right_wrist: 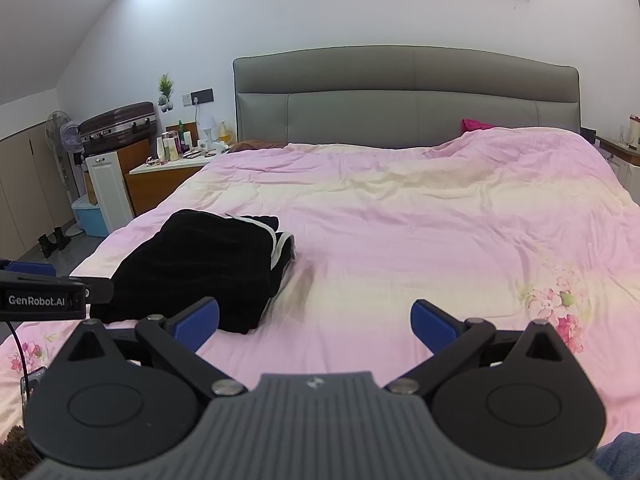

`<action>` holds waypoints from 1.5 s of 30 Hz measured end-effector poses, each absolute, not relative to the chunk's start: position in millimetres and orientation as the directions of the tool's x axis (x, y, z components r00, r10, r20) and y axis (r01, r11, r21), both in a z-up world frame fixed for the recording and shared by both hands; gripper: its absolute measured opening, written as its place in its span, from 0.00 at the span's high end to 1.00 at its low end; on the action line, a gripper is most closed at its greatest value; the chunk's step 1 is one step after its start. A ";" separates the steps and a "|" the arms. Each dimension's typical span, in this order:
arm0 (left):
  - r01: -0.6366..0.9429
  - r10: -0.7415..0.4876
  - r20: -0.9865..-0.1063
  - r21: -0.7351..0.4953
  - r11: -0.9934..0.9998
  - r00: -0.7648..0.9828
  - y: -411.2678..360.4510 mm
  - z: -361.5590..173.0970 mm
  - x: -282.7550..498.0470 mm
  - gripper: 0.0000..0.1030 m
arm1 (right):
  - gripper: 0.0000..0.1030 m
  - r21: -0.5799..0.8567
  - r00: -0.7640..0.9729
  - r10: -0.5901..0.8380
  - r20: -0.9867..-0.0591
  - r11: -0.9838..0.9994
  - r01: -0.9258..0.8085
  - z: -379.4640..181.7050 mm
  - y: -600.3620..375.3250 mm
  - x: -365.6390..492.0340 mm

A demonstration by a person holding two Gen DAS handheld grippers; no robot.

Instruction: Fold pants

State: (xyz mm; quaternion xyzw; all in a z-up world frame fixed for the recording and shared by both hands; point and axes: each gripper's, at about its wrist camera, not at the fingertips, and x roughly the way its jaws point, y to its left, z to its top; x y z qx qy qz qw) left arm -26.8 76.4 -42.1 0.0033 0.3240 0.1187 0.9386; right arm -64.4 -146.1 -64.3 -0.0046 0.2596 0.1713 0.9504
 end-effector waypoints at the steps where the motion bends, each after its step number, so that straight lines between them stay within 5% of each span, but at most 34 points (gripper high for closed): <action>1: -0.221 0.225 -0.608 0.083 0.972 0.762 76.3 -42.1 -26.8 0.10 | 0.05 0.081 0.807 0.323 -0.494 0.941 -0.328 -63.8 -146.1 -64.7; 45: -0.199 0.201 -0.601 0.070 0.977 0.774 65.7 -32.8 -32.1 0.10 | 0.05 0.084 0.807 0.326 -0.492 0.941 -0.329 -58.8 -147.8 -69.2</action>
